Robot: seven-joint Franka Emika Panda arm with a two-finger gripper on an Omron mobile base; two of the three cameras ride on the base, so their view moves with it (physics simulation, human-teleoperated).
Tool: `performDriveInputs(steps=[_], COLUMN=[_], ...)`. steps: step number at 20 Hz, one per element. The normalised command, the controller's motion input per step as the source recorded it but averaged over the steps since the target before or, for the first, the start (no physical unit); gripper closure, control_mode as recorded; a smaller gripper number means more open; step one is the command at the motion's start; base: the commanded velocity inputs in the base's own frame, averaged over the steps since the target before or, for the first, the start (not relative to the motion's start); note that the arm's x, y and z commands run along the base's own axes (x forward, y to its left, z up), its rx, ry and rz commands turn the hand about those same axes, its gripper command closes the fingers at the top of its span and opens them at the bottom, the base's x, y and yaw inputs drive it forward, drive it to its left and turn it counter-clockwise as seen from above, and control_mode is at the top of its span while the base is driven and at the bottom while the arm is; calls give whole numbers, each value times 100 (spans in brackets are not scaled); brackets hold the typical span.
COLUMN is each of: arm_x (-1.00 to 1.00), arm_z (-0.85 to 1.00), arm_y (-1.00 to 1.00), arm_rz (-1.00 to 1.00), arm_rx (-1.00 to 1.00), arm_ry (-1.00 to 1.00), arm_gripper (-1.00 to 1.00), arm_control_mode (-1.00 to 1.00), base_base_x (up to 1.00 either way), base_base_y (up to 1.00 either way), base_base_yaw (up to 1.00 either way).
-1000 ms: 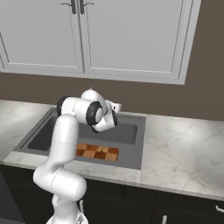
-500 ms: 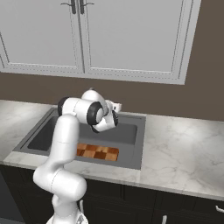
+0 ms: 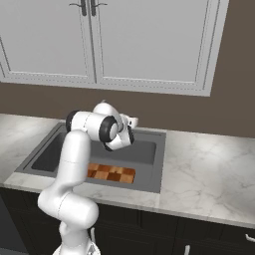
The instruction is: Turn on the sink faucet with hot water and rinse the cutting board for ten seconds, then turn off the faucet. Push the cutting board to reach the water if necessary.
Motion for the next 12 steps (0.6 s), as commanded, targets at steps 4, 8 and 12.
performDriveInputs(steps=[4, 8, 12], arm_x=[0, 0, 0], arm_z=[0, 0, 0], arm_y=[0, 0, 0], arm_rz=[3, 1, 0], arm_rx=[0, 0, 0], arm_ry=[-1, 0, -2], arm_gripper=[-100, -100, -100], arm_control_mode=[-100, -100, -100], base_base_x=[0, 0, 0], base_base_y=[0, 0, 0], base_base_yaw=[0, 0, 0])
